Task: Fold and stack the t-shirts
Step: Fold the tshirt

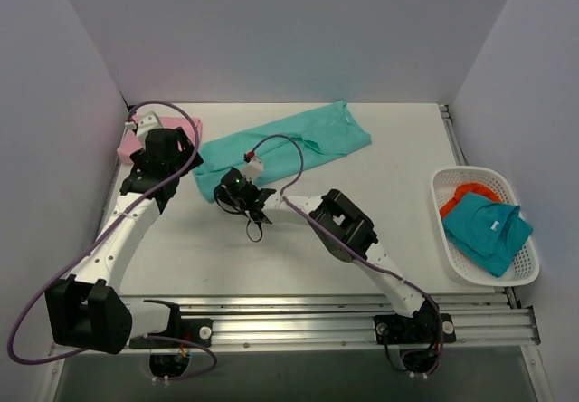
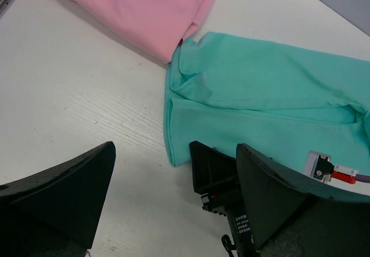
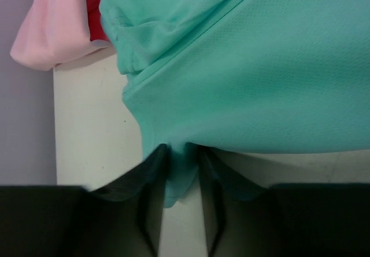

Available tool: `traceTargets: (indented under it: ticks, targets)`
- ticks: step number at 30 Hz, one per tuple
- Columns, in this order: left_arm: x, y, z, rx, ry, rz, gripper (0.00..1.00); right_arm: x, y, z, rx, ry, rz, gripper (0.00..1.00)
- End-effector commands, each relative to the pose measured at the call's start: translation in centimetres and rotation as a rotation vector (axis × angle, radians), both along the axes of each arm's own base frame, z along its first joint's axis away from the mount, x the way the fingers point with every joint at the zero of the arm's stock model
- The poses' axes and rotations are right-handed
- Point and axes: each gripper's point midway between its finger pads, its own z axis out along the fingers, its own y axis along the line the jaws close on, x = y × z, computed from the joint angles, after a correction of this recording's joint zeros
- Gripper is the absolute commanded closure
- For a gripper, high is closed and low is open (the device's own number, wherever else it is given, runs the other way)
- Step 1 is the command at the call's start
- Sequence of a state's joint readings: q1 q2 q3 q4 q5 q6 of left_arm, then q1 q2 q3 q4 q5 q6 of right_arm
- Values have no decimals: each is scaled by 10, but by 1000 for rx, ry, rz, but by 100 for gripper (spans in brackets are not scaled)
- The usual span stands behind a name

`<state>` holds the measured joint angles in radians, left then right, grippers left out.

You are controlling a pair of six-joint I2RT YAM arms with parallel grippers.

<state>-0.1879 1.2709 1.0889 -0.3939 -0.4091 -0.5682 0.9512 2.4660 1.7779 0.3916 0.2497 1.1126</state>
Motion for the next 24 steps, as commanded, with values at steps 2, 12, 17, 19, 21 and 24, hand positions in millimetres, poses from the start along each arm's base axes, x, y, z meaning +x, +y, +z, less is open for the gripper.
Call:
traceTargets:
  ticks: [2,12,17,19,21,24]
  targets:
    - [-1,5,17,12,-48,15,6,-13,-15,-55,-108,90,37,88]
    - [-7,8,18,18,-69,20,6,-19,-52,-65,-145,99,7,100]
    - [-3,0,10,-6,-51,-2,6,-36,-108,-29,-189,70,-60,100]
    - [-2,-5,8,-27,-48,-16,6,-51,-140,-22,-237,71,-91,100]
    - [-3,-13,10,-42,-53,-32,6,-65,-164,-22,-279,88,-110,100]
    - [-6,-29,14,-67,-65,-72,6,-94,-208,-26,-334,128,-158,100]
